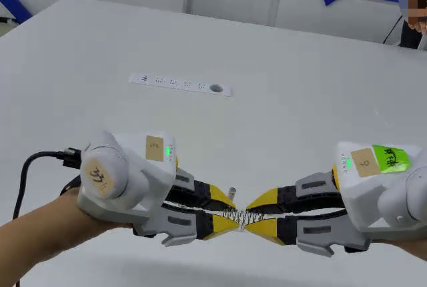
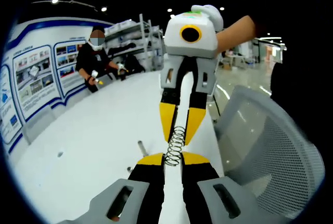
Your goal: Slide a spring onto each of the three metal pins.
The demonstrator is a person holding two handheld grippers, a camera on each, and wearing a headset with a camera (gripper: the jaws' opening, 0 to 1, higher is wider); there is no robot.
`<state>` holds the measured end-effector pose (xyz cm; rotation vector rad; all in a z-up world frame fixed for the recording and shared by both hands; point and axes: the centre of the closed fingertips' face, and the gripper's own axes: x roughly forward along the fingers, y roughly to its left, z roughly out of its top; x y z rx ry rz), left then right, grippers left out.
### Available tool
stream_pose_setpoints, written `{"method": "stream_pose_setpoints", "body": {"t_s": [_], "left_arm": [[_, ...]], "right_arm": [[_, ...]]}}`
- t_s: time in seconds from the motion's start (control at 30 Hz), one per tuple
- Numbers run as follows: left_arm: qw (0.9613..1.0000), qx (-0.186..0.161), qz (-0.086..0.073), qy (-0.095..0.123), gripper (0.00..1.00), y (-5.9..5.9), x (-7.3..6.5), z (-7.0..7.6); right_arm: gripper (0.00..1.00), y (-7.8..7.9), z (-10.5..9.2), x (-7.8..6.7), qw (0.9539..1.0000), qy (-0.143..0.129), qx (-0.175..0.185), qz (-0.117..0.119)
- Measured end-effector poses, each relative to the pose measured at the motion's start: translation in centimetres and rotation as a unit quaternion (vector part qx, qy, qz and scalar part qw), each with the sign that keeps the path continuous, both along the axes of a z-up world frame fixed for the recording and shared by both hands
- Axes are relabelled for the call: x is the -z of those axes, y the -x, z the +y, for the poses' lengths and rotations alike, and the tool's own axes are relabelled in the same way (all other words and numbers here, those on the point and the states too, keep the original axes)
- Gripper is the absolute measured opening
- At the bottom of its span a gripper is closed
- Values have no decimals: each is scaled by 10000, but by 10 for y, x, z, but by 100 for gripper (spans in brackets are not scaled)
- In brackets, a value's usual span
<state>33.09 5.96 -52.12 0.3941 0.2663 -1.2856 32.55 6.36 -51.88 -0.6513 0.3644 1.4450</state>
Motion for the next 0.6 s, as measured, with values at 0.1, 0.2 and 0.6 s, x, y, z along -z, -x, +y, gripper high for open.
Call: {"method": "stream_pose_setpoints", "body": {"t_s": [0.1,0.2,0.6], "left_arm": [[10000,21,6,-11,10,1,-1,1],[9999,87,134,63,10,4,-2,0],[9997,106,151,129,9,4,-5,-2]], "right_arm": [[12,1,1,-2,10000,-7,-61,-53],[12,1,2,-3,10000,-51,-77,-6],[15,-3,-5,1,9999,-64,99,94]]}}
